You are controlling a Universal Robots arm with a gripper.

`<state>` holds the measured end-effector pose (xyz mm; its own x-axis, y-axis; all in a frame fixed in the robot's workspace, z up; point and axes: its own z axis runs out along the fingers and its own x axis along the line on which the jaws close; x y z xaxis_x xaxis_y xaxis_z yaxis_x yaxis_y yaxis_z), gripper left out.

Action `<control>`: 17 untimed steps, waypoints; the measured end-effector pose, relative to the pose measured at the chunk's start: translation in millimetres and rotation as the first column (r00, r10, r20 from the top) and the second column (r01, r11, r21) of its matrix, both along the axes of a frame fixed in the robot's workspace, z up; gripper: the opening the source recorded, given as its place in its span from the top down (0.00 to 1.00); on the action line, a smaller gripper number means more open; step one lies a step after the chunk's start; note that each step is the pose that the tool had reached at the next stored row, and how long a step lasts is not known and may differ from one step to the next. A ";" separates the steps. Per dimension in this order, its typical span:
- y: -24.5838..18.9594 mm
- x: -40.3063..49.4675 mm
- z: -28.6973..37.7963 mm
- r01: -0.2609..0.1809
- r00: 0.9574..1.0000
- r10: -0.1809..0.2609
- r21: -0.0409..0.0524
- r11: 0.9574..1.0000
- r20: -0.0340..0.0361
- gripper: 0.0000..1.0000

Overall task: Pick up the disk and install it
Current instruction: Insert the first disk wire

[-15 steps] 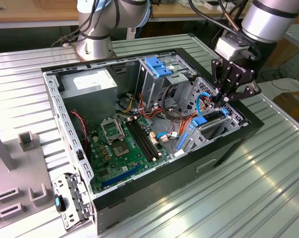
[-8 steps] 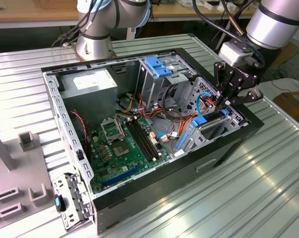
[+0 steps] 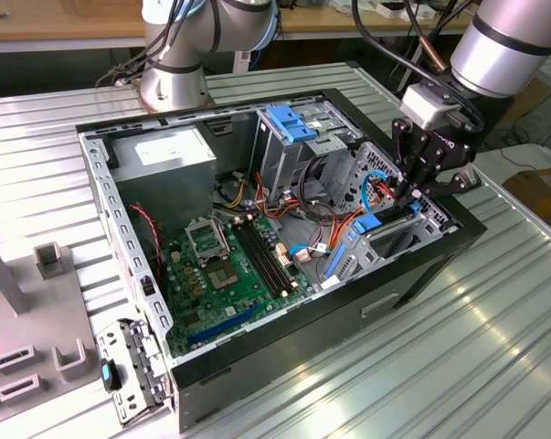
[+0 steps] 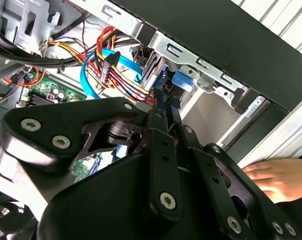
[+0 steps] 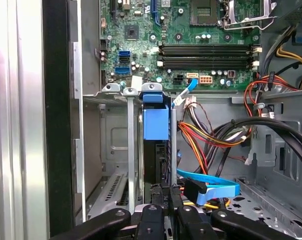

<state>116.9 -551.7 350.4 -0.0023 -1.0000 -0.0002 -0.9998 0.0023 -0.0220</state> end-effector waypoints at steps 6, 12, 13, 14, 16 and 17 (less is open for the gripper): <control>-0.6 -1.1 -0.6 0.004 1.000 -0.004 0.000 1.000 0.000 0.83; -2.2 -2.2 -2.1 0.006 1.000 -0.006 0.002 1.000 0.000 0.83; -2.3 -2.2 -3.0 0.011 1.000 -0.011 0.002 1.000 0.000 0.83; -2.3 -2.1 -3.1 0.016 1.000 -0.016 0.002 1.000 0.000 0.83; -2.2 -2.0 -3.3 0.021 1.000 -0.021 0.003 1.000 0.000 0.83; -2.2 -1.9 -3.2 0.023 1.000 -0.023 0.003 1.000 0.000 0.83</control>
